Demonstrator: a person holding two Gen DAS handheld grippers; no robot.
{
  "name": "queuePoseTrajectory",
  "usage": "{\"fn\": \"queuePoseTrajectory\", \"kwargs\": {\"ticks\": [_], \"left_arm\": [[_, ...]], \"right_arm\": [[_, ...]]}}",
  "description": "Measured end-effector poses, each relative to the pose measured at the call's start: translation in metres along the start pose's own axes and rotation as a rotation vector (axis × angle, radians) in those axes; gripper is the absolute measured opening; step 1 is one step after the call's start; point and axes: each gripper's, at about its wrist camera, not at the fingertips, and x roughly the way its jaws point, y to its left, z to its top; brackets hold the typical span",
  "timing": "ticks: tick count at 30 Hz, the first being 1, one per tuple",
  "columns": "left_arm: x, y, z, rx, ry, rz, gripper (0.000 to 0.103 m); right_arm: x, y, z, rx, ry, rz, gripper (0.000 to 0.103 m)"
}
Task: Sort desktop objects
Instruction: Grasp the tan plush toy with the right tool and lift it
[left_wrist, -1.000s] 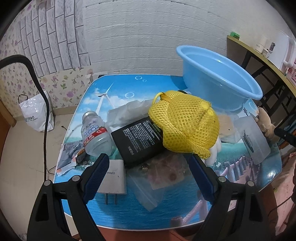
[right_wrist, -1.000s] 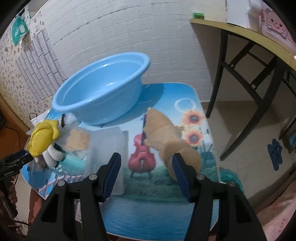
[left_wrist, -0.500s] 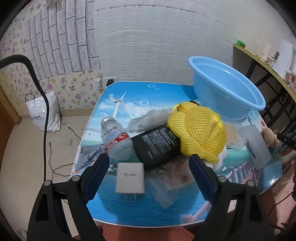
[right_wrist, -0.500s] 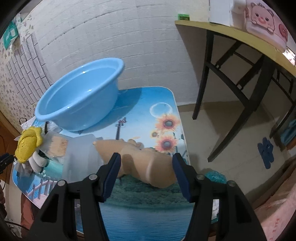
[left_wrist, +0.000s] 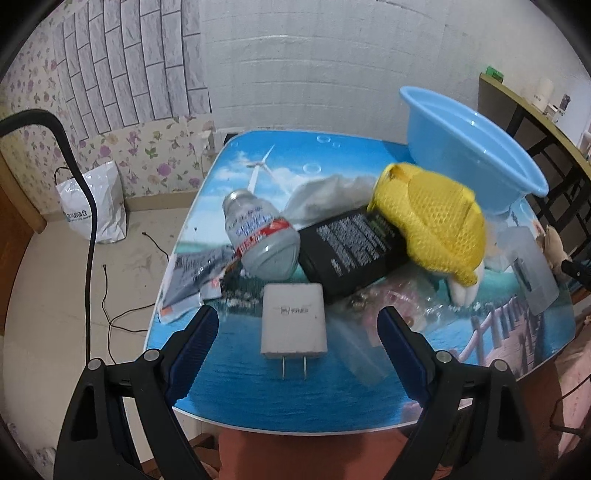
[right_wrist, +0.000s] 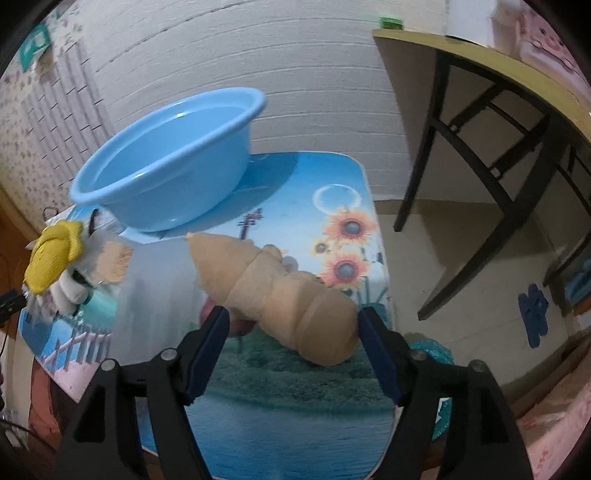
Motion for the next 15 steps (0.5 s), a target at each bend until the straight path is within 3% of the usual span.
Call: {"fn": "queuePoseTrajectory", "kwargs": {"ticks": [11, 15], "left_arm": [[0.013, -0.004, -0.005, 0.003, 0.024, 0.004, 0.087], [0.014, -0.006, -0.006, 0.018, 0.024, -0.009, 0.072]], "right_arm": [[-0.005, 0.026, -0.003, -0.092, 0.012, 0.058, 0.073], [-0.007, 0.029, 0.001, -0.102, 0.000, 0.040, 0.073]]}}
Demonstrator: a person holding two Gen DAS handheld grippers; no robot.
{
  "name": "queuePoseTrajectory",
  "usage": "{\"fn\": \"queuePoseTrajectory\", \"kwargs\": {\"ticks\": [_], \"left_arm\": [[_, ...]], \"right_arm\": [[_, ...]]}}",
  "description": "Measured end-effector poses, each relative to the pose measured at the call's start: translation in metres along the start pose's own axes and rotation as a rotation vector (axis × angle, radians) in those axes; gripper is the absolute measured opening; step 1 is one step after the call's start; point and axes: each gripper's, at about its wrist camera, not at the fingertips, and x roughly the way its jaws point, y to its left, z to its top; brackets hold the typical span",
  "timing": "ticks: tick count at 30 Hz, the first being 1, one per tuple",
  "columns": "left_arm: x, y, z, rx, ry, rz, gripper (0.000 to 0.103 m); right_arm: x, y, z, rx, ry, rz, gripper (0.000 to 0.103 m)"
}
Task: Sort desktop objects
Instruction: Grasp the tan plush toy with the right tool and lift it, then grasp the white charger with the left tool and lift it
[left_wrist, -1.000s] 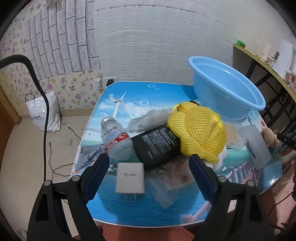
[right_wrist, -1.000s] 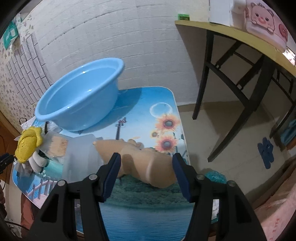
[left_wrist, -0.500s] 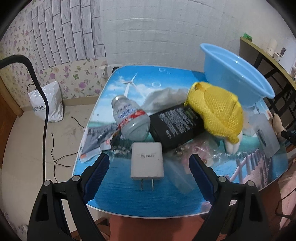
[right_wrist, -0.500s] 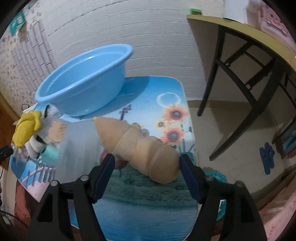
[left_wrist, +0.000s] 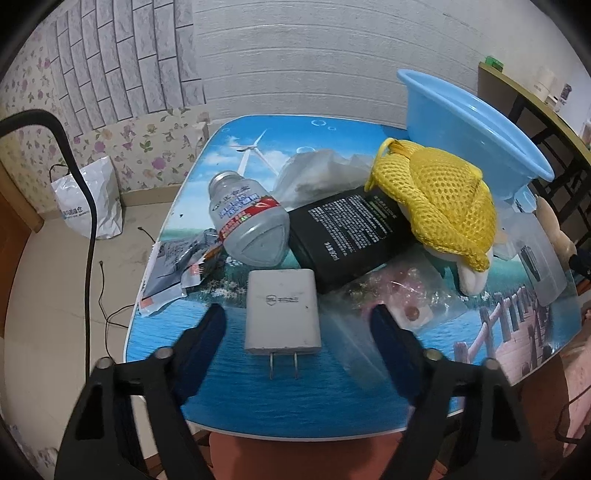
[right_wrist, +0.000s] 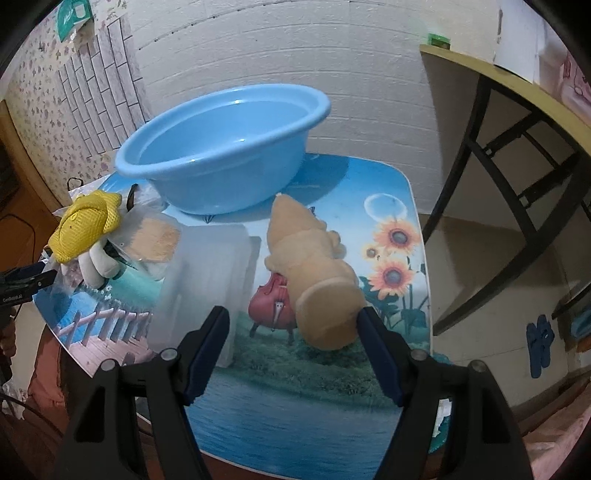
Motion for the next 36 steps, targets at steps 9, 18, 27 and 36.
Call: {"fn": "queuePoseTrajectory", "kwargs": {"ticks": [9, 18, 27, 36], "left_arm": [[0.006, 0.000, -0.001, -0.007, 0.013, -0.006, 0.059], [0.005, 0.003, -0.003, -0.006, 0.001, -0.016, 0.050], [0.004, 0.012, -0.004, -0.016, 0.005, -0.011, 0.041], [0.004, 0.006, -0.008, 0.018, -0.014, 0.022, 0.040]], "right_arm": [[0.016, -0.011, 0.012, 0.037, -0.012, -0.014, 0.073], [0.036, -0.012, 0.017, 0.060, -0.009, -0.019, 0.045], [0.015, 0.000, 0.003, 0.025, 0.007, 0.021, 0.044], [0.009, 0.007, -0.005, 0.013, 0.029, 0.003, 0.046]]}}
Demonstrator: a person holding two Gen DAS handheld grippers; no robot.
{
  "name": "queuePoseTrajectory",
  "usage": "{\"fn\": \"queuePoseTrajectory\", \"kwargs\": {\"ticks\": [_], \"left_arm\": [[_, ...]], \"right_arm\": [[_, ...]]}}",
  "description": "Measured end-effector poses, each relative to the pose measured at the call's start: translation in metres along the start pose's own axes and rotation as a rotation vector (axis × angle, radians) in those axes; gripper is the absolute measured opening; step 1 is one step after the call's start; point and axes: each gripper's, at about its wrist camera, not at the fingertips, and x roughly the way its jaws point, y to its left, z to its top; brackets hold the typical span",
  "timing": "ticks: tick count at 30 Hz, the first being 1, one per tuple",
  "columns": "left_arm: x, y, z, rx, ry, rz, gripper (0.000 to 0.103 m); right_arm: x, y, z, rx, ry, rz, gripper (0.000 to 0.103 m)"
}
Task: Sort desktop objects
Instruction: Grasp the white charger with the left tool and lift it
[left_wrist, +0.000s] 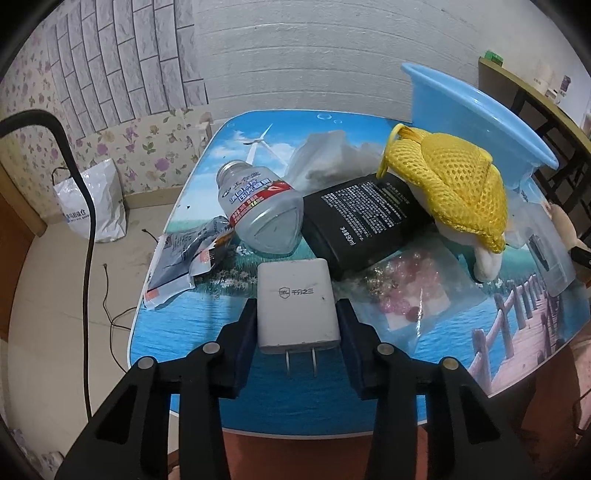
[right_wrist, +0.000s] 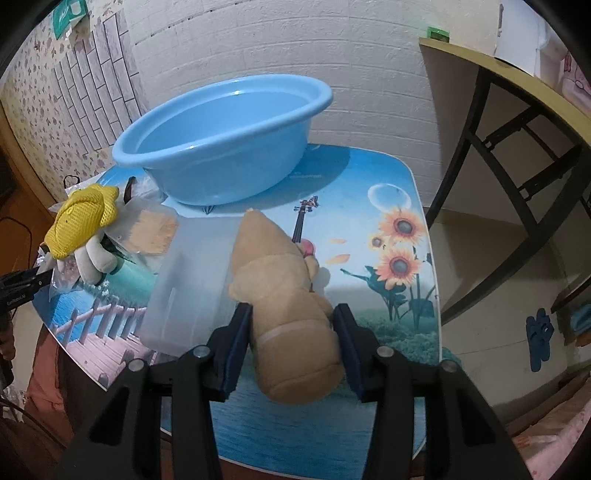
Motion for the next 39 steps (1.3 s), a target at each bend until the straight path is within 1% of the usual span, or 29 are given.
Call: {"fn": "queuePoseTrajectory", "kwargs": {"ticks": [4, 7, 9, 10, 13, 15, 16, 17, 18, 19, 20, 22, 26, 30, 39], "left_arm": [[0.000, 0.000, 0.000, 0.000, -0.010, 0.002, 0.041], [0.001, 0.000, 0.000, 0.003, -0.022, 0.005, 0.042], [0.002, 0.000, 0.000, 0.004, -0.030, 0.009, 0.045], [0.003, 0.001, 0.000, 0.001, -0.030, 0.015, 0.049], [0.005, 0.005, 0.001, -0.011, -0.033, 0.013, 0.056], [0.005, 0.007, 0.000, -0.009, -0.041, 0.011, 0.056], [0.005, 0.007, -0.001, -0.008, -0.042, 0.010, 0.056], [0.004, 0.007, -0.001, -0.008, -0.045, 0.008, 0.055], [0.003, 0.007, -0.001, -0.007, -0.049, 0.003, 0.052], [0.002, 0.007, -0.002, -0.003, -0.055, -0.009, 0.041], [0.001, 0.006, -0.002, 0.003, -0.056, -0.016, 0.038], [0.001, 0.005, -0.003, 0.007, -0.051, -0.013, 0.038], [-0.001, 0.007, -0.001, -0.021, -0.040, -0.040, 0.038], [-0.012, 0.006, 0.003, -0.022, -0.058, -0.030, 0.038], [-0.033, 0.005, 0.016, -0.023, -0.105, -0.060, 0.038]], "right_arm": [[0.006, 0.004, 0.001, -0.016, 0.008, -0.016, 0.047], [0.011, 0.005, 0.003, -0.018, 0.006, -0.020, 0.050], [0.017, 0.004, 0.004, -0.011, 0.003, -0.017, 0.055], [0.021, 0.005, 0.005, -0.014, -0.001, -0.019, 0.057], [0.032, 0.009, 0.007, -0.029, 0.009, -0.011, 0.058], [0.038, 0.012, 0.007, -0.026, 0.010, -0.012, 0.059], [0.038, 0.013, 0.007, -0.031, -0.003, -0.018, 0.058], [0.038, 0.013, 0.007, -0.030, -0.005, -0.014, 0.053], [0.037, 0.013, 0.006, -0.026, -0.012, -0.003, 0.048], [0.035, 0.013, 0.006, -0.020, -0.015, 0.008, 0.048], [0.034, 0.012, 0.006, -0.018, -0.020, 0.015, 0.048], [0.028, 0.012, 0.006, -0.026, -0.031, 0.015, 0.048], [0.013, 0.010, 0.008, -0.009, -0.065, 0.019, 0.048], [-0.005, 0.008, 0.014, 0.017, -0.101, 0.024, 0.047], [-0.025, 0.015, 0.025, 0.012, -0.154, 0.046, 0.047]]}}
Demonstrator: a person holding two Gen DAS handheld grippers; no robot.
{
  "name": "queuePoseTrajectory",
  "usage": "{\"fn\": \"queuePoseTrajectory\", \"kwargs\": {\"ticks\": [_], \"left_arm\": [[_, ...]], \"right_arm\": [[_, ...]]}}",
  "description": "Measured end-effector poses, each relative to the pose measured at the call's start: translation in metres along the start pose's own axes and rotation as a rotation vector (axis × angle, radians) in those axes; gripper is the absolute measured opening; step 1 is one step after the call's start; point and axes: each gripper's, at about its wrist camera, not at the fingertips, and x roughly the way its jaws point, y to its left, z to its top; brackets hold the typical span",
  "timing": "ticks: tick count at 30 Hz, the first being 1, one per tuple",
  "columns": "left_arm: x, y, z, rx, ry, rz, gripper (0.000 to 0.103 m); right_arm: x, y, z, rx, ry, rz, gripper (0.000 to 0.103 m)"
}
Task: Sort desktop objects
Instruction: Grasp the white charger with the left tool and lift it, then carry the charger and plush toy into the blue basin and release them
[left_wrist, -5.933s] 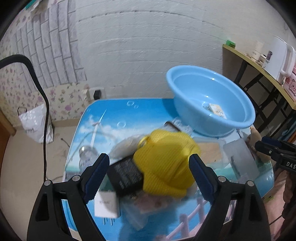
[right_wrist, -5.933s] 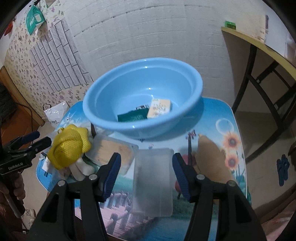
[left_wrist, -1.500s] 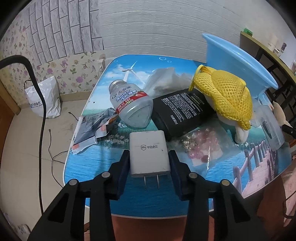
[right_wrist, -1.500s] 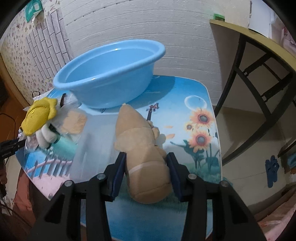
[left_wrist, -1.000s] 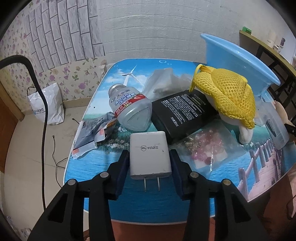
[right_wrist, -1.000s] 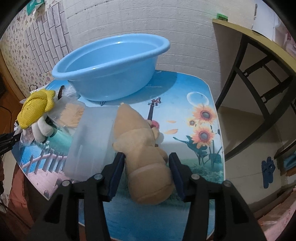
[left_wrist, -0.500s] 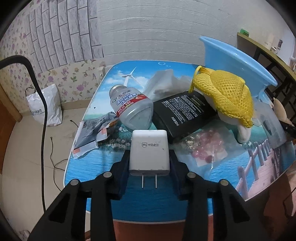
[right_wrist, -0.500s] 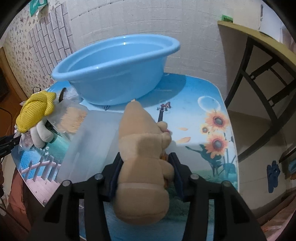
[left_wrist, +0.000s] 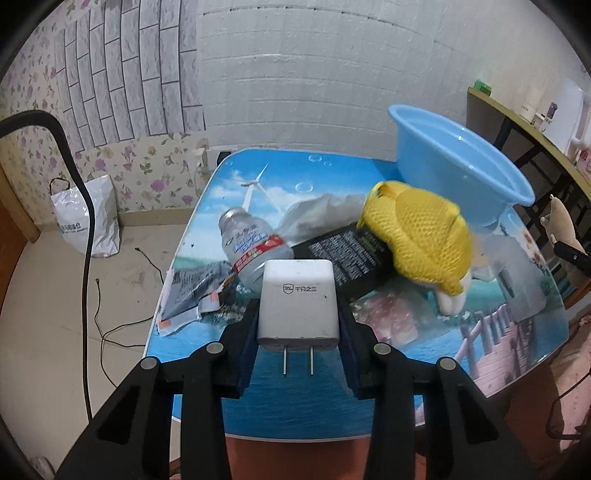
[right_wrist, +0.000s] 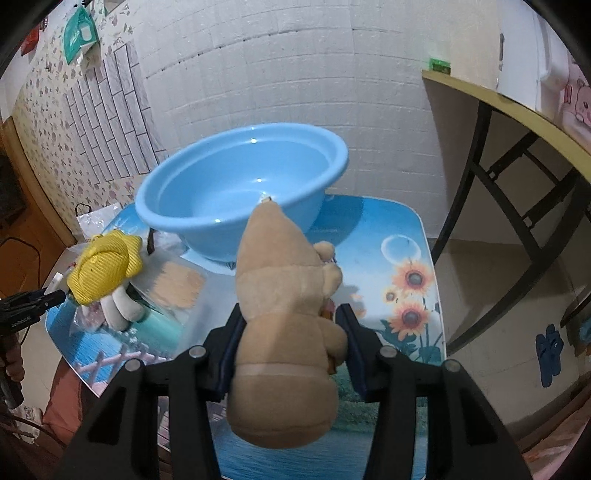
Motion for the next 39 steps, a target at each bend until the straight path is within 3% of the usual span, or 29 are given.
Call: {"fn": "queuePoseTrajectory", "kwargs": {"ticks": [18, 29, 39], "left_arm": [[-0.028, -0.022, 0.038, 0.044, -0.093, -0.027, 0.038], [-0.001, -0.063, 0.092, 0.113, -0.109, -0.116, 0.038], [0.030, -0.111, 0.130, 0.195, -0.077, -0.200, 0.038]], "right_arm": [[-0.022, 0.012, 0.029, -0.008, -0.087, 0.050, 0.047], [0.005, 0.028, 0.064, -0.064, -0.065, 0.091, 0.048], [0.030, 0.028, 0.082, -0.055, -0.041, 0.098, 0.048]]}}
